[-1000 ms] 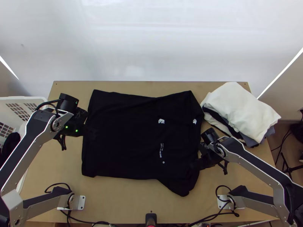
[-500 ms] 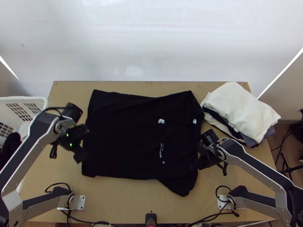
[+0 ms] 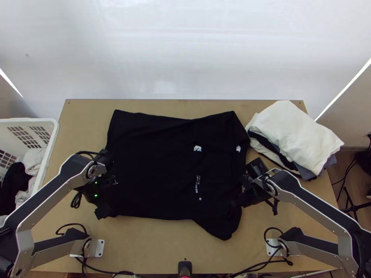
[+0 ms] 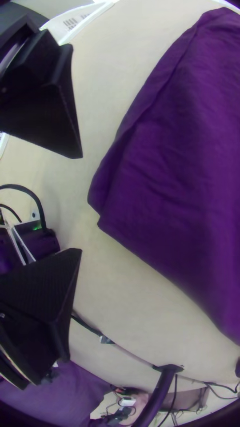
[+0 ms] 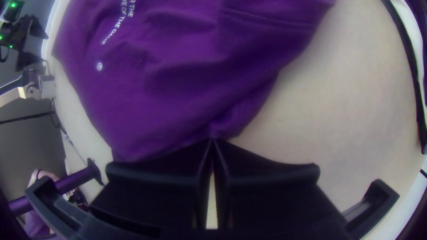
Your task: Fold the t-shirt
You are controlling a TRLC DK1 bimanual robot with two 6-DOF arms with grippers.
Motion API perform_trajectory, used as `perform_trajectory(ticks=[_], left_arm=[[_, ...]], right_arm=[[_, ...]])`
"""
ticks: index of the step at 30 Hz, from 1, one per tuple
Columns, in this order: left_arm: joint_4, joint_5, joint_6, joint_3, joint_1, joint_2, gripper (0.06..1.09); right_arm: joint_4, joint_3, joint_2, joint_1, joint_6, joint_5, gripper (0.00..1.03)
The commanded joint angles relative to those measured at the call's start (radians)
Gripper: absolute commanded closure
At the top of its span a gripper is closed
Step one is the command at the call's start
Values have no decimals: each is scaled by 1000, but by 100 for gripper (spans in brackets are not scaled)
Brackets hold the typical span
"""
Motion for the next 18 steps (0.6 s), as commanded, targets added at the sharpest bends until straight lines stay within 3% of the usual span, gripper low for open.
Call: perform_trajectory(ticks=[1,13,18], left_arm=[[104,29,-15,-109,55,30,11],[161,29,-21,-140,87,56,13],[164,28,-41,-158,102,70,36]], right_arm=[[0,4,0,10,6,0,100],[-2,1,-21,8,7,0,100],[-3,-1,-30,10,9,0,100]])
